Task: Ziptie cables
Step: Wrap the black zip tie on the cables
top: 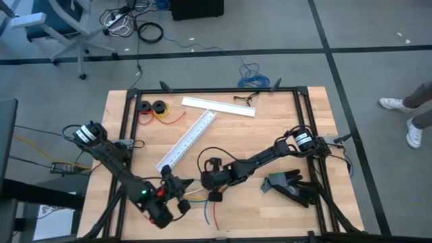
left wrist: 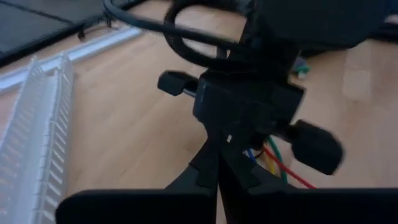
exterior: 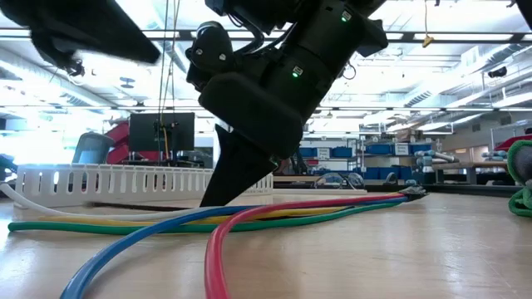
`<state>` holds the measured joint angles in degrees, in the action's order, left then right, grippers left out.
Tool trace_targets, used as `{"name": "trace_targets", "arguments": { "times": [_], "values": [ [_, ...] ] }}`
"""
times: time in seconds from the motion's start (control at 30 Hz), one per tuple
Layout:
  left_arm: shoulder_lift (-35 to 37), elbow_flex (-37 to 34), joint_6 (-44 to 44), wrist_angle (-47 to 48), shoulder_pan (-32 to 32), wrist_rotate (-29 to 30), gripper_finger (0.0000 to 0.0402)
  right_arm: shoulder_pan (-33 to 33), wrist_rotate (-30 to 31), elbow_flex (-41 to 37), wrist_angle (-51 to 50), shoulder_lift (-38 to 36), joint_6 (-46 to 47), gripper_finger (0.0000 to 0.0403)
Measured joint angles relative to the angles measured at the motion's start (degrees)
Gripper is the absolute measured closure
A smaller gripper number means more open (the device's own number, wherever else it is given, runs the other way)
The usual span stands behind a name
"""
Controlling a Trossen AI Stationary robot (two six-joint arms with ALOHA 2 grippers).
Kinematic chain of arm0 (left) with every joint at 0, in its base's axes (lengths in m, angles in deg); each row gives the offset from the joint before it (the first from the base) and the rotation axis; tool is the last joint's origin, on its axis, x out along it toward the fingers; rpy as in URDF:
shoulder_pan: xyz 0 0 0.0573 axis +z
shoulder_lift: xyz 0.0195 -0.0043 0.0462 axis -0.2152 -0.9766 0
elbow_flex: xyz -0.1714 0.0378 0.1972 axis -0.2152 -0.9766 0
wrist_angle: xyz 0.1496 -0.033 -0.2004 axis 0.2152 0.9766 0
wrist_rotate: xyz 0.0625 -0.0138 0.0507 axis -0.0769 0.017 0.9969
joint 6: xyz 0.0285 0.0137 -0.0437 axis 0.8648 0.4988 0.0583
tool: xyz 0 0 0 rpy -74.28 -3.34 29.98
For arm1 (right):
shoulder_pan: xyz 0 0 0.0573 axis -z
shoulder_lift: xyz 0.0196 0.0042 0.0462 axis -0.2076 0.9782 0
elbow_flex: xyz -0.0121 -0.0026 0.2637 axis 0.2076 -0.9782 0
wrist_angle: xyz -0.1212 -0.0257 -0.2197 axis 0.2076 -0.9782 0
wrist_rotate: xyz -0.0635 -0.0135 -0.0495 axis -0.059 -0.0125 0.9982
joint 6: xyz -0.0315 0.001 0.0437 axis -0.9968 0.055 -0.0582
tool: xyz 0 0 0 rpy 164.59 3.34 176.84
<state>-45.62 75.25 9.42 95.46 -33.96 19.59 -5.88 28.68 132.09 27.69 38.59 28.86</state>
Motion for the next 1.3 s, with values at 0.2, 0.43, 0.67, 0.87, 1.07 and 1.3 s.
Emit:
{"name": "trace_targets", "arguments": {
  "times": [0.2, 0.43, 0.67, 0.87, 1.07, 1.3],
  "values": [
    [0.3, 0.0, -5.6, 3.9, -3.0, 4.2, 0.0395, -0.2, 4.2, 0.0, -1.7, -1.3, -0.4, 0.0403],
    [0.2, -2.1, -13.3, 5.2, -4.5, 5.5, 0.0395, -0.6, 10.6, 0.0, -5.5, -4.7, -1.1, 0.0403],
    [0.2, -4.4, -17.2, 4.9, -4.7, 5.6, 0.0396, -0.8, 17.6, -4.7, -8.7, -11.3, -0.2, 0.0403],
    [0.2, -7.9, -19.5, 1.0, -4.7, 5.5, 0.0396, -0.9, 20.1, -17.0, -7.4, -22.2, 5.3, 0.0403],
    [0.2, -11.3, -19.8, -4.1, -4.5, 4.9, 0.0396, -1.1, 12.3, -31.7, 7.8, -32.1, 11.5, 0.0403],
    [0.2, -11.5, -19.6, -4.2, -3.0, 4.6, 0.0396, 1.0, 7.7, -36.6, 30.0, -29.3, 9.6, 0.0403]
  ]
}}
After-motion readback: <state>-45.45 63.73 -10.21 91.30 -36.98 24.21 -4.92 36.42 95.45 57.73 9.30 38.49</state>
